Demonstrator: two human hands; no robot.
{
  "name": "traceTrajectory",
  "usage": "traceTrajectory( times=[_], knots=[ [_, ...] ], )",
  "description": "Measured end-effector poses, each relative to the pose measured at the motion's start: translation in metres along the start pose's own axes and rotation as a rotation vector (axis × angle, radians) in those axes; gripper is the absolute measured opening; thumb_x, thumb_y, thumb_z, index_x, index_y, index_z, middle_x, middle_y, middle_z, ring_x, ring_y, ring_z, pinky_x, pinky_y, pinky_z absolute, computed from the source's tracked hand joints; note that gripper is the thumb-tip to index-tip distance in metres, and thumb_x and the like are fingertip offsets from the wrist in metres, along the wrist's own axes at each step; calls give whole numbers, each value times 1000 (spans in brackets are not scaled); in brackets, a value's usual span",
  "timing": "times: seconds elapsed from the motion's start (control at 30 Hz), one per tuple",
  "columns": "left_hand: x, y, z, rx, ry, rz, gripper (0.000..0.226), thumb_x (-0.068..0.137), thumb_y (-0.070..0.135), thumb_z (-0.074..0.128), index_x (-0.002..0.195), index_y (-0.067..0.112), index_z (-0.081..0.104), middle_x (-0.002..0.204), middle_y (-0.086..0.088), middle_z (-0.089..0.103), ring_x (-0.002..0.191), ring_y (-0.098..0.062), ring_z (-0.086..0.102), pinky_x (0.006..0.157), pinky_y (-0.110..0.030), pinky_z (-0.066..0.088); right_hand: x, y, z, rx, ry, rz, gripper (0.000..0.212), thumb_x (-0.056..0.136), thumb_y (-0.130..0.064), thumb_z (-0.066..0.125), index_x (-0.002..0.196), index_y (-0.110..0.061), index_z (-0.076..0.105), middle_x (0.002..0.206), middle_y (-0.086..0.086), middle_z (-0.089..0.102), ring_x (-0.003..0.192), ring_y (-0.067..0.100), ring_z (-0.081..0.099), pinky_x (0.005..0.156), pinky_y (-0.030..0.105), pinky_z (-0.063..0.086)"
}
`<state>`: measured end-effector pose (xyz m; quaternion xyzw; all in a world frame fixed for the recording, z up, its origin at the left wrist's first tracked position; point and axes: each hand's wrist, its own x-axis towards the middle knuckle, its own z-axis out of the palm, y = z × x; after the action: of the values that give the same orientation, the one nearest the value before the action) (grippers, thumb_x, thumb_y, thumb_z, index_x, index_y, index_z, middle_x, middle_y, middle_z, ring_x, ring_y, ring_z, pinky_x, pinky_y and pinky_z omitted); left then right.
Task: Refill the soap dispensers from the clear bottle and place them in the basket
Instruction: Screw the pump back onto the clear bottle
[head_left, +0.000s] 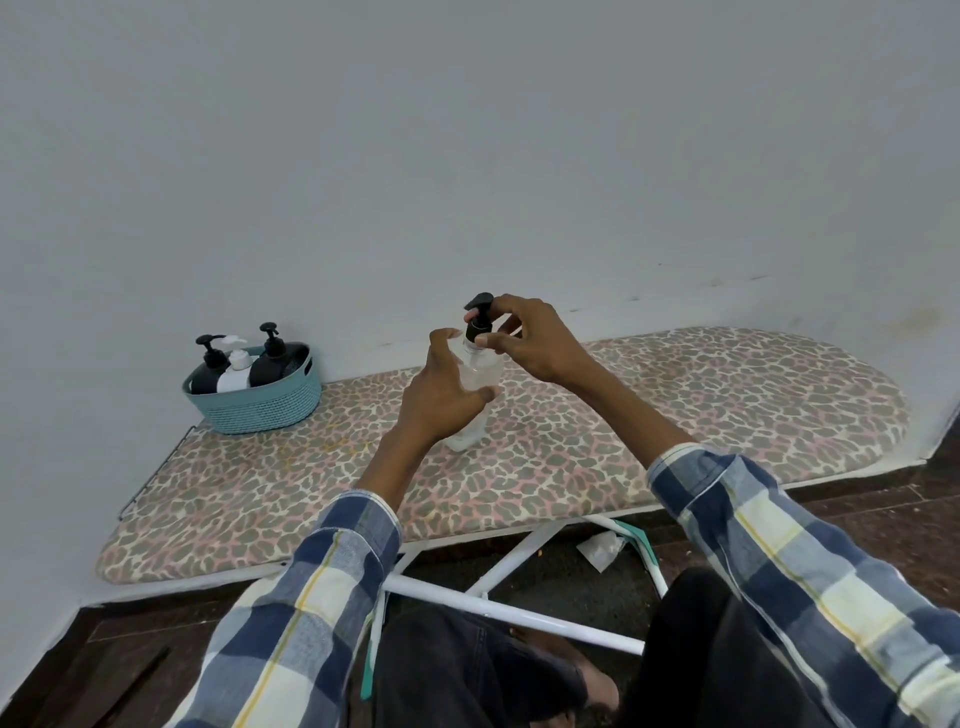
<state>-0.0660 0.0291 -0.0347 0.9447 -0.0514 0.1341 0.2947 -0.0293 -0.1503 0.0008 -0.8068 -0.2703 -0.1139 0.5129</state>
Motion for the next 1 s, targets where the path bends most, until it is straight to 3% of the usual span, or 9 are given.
traceTrajectory(
  times=[0.07, 0.17, 0.3, 0.4, 0.57, 0.73, 0.87, 0.93, 1.0],
  knots=[
    [1, 2, 1, 12, -1, 5, 87, 88, 42, 81, 149, 26, 20, 142, -8, 54, 106, -32, 66, 82, -42, 55, -3, 3, 3, 13, 82, 27, 24, 87, -26, 89, 105, -18, 74, 99, -8, 76, 73, -2, 66, 70, 14, 49],
    [1, 6, 3, 26, -9, 27, 88, 88, 42, 81, 149, 27, 20, 146, -4, 53, 111, -31, 65, 79, -41, 53, -9, 8, 7, 25, 141, 81, 45, 78, -39, 96, 95, -12, 64, 84, -3, 70, 67, 2, 61, 67, 20, 49],
    [1, 12, 5, 50, -18, 45, 86, 87, 44, 81, 148, 29, 21, 144, -4, 55, 104, -30, 66, 76, -40, 54, -16, 13, 4, 56, 139, 139, 53, 81, -54, 89, 105, -16, 62, 109, 0, 70, 87, 19, 71, 77, 33, 57],
    [4, 13, 5, 62, -25, 35, 86, 87, 44, 81, 148, 28, 22, 139, -6, 58, 97, -30, 66, 74, -39, 53, -16, 12, -5, 137, 37, 85, 38, 94, -41, 81, 128, -28, 68, 125, -8, 69, 92, 24, 72, 87, 39, 63],
    [3, 11, 4, 61, -16, 29, 86, 88, 44, 80, 149, 27, 22, 139, -7, 59, 96, -31, 66, 78, -40, 55, -16, 13, 1, 163, 69, 101, 19, 96, -33, 79, 114, -26, 75, 117, -11, 76, 84, 13, 67, 83, 31, 60],
    [0, 8, 4, 53, -4, 55, 82, 88, 43, 81, 146, 28, 24, 139, -4, 57, 94, -30, 66, 73, -39, 54, -15, 8, 20, 104, 273, 103, 39, 83, -38, 93, 87, -29, 55, 85, -12, 63, 65, -11, 56, 66, 9, 44],
    [-1, 4, 2, 17, 5, 31, 85, 87, 43, 82, 146, 27, 22, 141, -5, 54, 102, -32, 66, 80, -45, 58, -14, 9, 16, 182, 121, 125, 43, 90, -50, 83, 120, -26, 65, 119, -12, 68, 78, -3, 63, 78, 18, 51],
    [0, 1, -1, -14, 5, 10, 88, 87, 44, 82, 147, 26, 21, 141, -7, 54, 108, -32, 65, 83, -44, 56, -15, 9, 11, 252, 22, 98, 42, 98, -40, 77, 137, -27, 67, 132, -13, 70, 89, 10, 66, 90, 33, 58],
    [1, -2, -1, -30, 2, 7, 88, 88, 42, 82, 148, 26, 20, 142, -7, 54, 109, -31, 64, 83, -42, 54, -17, 10, 10, 303, 3, 74, 36, 101, -27, 74, 137, -26, 71, 129, -12, 75, 87, 11, 64, 91, 34, 57]
  ],
)
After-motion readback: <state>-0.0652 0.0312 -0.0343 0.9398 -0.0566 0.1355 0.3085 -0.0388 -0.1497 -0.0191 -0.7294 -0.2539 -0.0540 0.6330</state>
